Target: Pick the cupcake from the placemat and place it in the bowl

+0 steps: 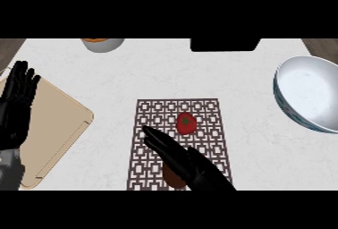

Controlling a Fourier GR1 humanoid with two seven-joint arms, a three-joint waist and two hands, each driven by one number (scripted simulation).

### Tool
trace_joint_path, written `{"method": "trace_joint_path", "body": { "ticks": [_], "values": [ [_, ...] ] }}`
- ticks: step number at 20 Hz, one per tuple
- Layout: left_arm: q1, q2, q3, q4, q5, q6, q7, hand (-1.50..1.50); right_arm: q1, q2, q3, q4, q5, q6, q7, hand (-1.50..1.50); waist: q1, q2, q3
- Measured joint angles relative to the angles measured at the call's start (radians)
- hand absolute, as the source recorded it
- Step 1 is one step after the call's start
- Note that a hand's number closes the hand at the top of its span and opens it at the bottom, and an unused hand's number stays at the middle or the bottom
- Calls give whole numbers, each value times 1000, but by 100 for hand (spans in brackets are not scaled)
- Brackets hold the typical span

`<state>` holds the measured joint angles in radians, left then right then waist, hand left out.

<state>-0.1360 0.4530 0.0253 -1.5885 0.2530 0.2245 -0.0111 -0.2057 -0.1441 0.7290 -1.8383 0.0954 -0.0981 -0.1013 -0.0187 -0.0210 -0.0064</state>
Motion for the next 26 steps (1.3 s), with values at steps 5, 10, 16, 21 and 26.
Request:
{"method": "trace_joint_path", "body": {
  "ticks": [5,10,16,21,26],
  "values": [
    [-28,-11,25,26,22,-18,-11,0,68,-2,184,-94,295,-119,54,-150,-4,8,3],
    [-41,-6,42,31,29,-30,-7,0,30,-61,199,-209,537,-57,261,-150,-9,9,4],
    [-50,-2,60,51,38,-49,-11,0,20,-162,176,-433,610,193,572,-150,-6,11,3],
    [-58,3,70,75,43,-74,-26,0,-22,-204,186,-479,591,443,773,-150,2,15,2],
    [-81,-6,69,92,36,-80,-28,0,-67,-170,172,-487,542,686,923,-150,10,19,3]
  ]
}}
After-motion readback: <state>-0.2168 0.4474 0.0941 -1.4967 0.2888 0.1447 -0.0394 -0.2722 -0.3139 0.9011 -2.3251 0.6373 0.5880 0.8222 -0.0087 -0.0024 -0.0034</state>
